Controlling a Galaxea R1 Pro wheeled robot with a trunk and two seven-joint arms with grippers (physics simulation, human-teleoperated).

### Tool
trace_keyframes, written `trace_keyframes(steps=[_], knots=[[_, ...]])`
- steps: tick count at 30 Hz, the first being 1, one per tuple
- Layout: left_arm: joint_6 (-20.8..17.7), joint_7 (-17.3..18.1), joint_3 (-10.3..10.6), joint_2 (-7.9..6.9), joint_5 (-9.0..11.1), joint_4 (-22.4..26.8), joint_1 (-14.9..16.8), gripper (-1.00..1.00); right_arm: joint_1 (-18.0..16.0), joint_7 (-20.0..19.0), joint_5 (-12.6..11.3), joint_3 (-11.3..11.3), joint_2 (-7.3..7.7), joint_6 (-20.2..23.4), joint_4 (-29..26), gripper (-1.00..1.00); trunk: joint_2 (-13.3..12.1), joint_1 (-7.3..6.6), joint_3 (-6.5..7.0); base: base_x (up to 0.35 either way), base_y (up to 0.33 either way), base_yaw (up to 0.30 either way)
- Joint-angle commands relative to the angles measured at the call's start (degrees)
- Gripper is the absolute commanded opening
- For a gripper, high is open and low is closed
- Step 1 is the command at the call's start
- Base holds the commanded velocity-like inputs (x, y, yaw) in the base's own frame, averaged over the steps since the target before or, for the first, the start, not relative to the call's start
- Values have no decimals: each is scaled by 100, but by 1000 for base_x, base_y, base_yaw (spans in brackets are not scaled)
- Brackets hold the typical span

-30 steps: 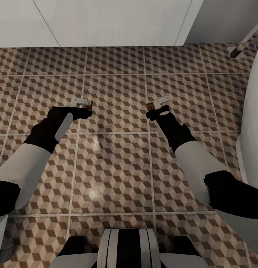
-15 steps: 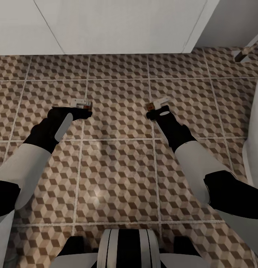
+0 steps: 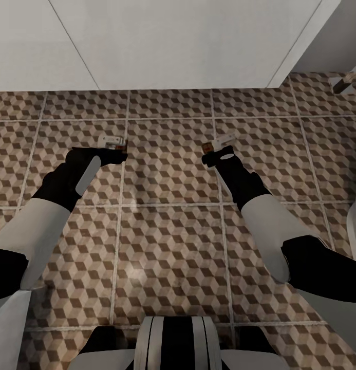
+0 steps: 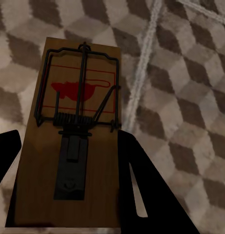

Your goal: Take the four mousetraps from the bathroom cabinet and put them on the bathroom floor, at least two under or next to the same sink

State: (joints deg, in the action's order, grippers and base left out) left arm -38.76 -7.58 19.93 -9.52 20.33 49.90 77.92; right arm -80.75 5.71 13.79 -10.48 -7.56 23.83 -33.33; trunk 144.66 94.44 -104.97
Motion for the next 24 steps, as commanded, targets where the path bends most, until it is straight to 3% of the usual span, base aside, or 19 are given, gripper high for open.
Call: trace_keyframes(steps=[1, 6, 11, 16, 24], knots=[[-18, -57, 29, -4, 58, 6, 0, -100, 1, 13, 24, -24, 4, 38, -3, -100, 1, 0, -3, 13, 6, 0], [-18, -59, 38, 23, 58, -9, -4, -100, 11, -18, 27, -26, 5, 25, 52, -100, 1, 0, -3, 40, -30, 0], [-10, -47, 47, 169, 58, -44, -32, -100, 14, -29, 27, -32, -18, -131, 201, -100, 1, 0, -3, 26, -22, 0], [40, -36, 103, 311, 58, -485, -40, -100, 15, -130, 19, -41, -26, -456, 294, -100, 1, 0, -3, 3, -2, 0], [802, -25, 140, 402, 58, -1213, -40, -100, 15, -263, 18, -40, -32, -524, 344, -100, 1, 0, -3, 0, 0, 0]])
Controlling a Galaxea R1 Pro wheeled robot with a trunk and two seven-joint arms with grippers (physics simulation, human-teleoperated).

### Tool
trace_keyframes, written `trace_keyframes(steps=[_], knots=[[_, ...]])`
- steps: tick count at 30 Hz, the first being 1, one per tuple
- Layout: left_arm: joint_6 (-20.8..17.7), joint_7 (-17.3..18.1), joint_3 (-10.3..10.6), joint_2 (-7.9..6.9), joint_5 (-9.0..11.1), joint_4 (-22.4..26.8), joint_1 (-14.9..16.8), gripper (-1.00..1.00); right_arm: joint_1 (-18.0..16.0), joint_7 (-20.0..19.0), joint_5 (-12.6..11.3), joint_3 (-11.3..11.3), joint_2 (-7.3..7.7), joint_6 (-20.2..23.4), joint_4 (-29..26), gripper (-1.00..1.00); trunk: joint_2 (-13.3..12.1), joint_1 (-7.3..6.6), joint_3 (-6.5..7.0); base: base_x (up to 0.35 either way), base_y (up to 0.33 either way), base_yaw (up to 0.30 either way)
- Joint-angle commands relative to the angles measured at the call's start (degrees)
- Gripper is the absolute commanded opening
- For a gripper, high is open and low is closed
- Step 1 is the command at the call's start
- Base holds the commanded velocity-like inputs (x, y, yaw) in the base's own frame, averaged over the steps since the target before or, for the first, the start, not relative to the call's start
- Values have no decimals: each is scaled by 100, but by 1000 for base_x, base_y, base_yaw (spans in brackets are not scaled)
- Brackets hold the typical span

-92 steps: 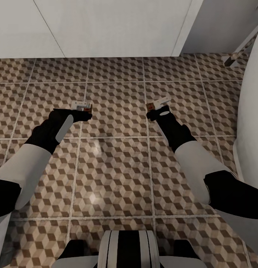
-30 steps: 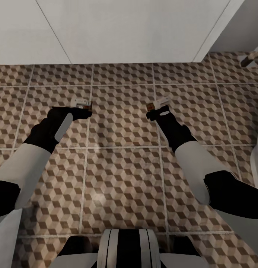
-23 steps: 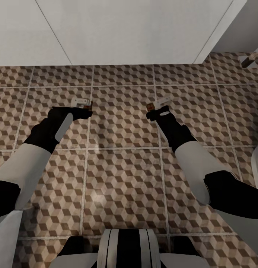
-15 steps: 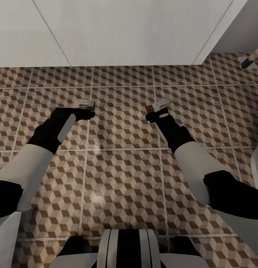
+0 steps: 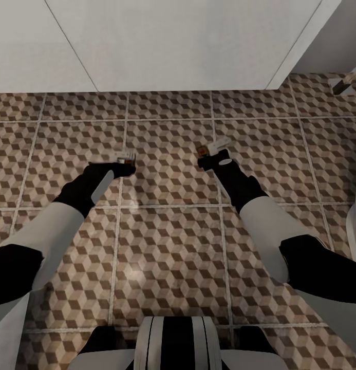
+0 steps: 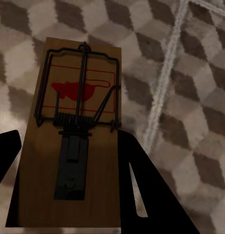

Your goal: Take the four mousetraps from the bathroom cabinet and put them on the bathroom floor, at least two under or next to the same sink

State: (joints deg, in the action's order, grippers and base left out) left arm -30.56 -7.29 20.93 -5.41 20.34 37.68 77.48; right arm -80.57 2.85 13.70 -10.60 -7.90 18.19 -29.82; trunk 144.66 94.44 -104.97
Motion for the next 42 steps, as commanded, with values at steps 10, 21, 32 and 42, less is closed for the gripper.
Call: trace_keyframes(steps=[10, 21, 32, 42], knots=[[99, -61, 43, 13, 58, -168, 3, -100, -2, 7, 36, -37, -21, -746, 686, -100, 1, -1, -3, 0, 0, 0], [103, -62, 43, 14, 58, -157, 2, -100, -2, -11, 44, -38, -16, -1193, 1059, -100, 1, -1, -3, 0, 0, 0], [869, -54, 43, 37, 58, -539, -5, -100, -2, -12, 59, -38, 7, -1442, 1153, -100, 1, -1, -3, 0, 0, 0], [962, -53, 51, 63, 58, -661, -5, -100, -2, -12, 63, -39, 31, -1725, 1584, -100, 1, -1, -3, 0, 0, 0]])
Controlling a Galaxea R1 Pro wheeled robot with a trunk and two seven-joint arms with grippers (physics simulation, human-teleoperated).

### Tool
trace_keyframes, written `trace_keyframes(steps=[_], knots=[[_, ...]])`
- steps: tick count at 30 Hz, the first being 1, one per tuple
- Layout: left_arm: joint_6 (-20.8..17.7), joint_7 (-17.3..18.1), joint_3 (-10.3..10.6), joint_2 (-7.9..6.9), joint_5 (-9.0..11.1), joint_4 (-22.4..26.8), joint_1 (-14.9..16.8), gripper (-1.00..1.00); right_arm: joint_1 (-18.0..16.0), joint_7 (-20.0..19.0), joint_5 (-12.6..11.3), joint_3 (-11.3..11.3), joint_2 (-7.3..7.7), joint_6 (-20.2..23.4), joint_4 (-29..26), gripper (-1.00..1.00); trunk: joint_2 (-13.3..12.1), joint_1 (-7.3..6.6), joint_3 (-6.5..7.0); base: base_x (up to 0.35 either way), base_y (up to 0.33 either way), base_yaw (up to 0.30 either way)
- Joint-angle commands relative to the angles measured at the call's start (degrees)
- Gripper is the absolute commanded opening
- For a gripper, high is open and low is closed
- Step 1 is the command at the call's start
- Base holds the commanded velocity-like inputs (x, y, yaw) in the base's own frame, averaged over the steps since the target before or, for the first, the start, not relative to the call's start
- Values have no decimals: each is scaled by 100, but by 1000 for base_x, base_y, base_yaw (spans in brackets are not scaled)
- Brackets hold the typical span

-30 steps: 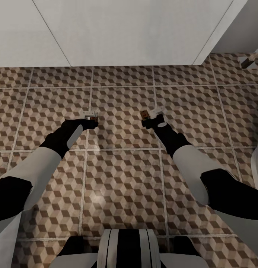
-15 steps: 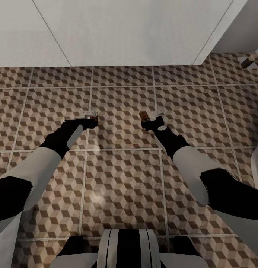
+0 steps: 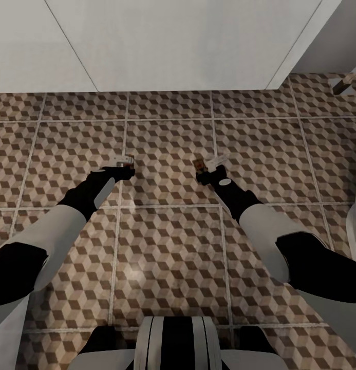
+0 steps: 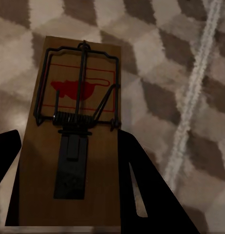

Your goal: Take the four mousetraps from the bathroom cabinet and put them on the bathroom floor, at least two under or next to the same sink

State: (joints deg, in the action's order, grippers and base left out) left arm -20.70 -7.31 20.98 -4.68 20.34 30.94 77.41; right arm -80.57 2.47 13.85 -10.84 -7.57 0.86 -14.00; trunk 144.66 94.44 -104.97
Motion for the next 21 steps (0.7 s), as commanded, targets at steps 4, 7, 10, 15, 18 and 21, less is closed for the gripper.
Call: trace_keyframes(steps=[4, 7, 10, 15, 18, 21], knots=[[10, -58, 47, 22, 58, -57, 2, -100, -3, 25, 47, -15, 3, -26, 46, -100, 1, -1, -3, 0, 0, 0], [159, -60, 47, 43, 58, -156, 2, -100, -3, 25, 49, -16, 8, -31, 53, -100, 1, -1, -3, 0, 0, 0], [319, -60, 47, 57, 58, -249, 2, -100, -3, 25, 52, -15, 10, -33, 55, -100, 1, -1, -3, 0, 0, 0], [383, -60, 47, 60, 58, -374, 2, -100, -3, 25, 55, -15, 4, -33, 55, -100, 1, -1, -3, 0, 0, 0], [610, -60, 47, 61, 58, -415, 2, -100, -3, 25, 53, -16, 5, -33, 55, -100, 1, -1, -3, 0, 0, 0], [853, -60, 47, 110, 58, -477, 2, -100, -3, 25, 55, -17, 5, -33, 55, -100, 1, -1, -3, 0, 0, 0]])
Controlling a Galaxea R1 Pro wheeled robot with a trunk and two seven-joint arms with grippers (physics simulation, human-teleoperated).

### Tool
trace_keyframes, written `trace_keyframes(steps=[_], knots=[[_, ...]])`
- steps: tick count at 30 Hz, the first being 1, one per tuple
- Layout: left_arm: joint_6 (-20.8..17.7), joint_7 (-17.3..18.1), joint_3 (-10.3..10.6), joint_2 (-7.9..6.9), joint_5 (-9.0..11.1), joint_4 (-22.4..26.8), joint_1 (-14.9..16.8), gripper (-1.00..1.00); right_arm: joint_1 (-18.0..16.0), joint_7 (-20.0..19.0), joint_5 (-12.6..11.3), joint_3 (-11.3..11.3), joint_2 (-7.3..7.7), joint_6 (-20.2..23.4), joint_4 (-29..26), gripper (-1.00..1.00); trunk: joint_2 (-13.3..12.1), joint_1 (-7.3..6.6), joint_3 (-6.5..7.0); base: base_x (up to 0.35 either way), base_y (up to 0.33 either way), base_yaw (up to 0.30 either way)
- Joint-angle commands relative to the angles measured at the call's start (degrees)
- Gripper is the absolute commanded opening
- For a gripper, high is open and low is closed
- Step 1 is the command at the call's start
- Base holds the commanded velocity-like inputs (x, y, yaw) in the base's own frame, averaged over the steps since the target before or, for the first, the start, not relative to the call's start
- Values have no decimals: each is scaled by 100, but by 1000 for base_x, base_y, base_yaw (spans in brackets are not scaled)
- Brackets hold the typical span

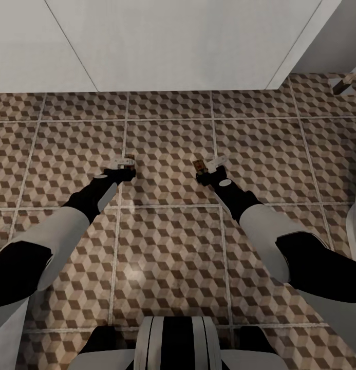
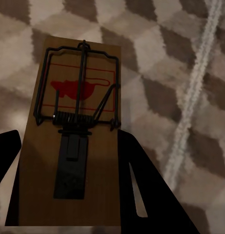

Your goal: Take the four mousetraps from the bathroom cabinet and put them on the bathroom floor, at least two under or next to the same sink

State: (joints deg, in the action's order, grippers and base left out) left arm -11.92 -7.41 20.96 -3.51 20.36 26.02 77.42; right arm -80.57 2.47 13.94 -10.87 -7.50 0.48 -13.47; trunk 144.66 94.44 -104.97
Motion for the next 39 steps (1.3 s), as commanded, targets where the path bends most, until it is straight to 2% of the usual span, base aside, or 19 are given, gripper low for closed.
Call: trace_keyframes(steps=[1, 10, 23, 30, 39], knots=[[27, -50, 48, 30, 56, -22, 1, -100, -3, 25, 47, -16, 0, 5, 3, -100, 1, -1, -3, 0, 0, 0], [125, -50, 48, 159, 56, -148, 1, -100, -3, 25, 48, -21, 9, -1, 3, -100, 1, -1, -3, 0, 0, 0], [145, -50, 48, 175, 56, -489, 1, -100, -3, 25, 39, -21, 16, 1, 65, -100, 1, -1, -3, 0, 0, 0], [522, -50, 73, 222, 56, -607, 1, -100, -3, 25, 40, -21, 12, -4, 114, -100, 1, -1, -3, 0, 0, 0], [600, -50, 92, 303, 56, -781, 1, -100, -3, 25, 48, -19, 20, -4, 117, -100, 1, -1, -3, 0, 0, 0]])
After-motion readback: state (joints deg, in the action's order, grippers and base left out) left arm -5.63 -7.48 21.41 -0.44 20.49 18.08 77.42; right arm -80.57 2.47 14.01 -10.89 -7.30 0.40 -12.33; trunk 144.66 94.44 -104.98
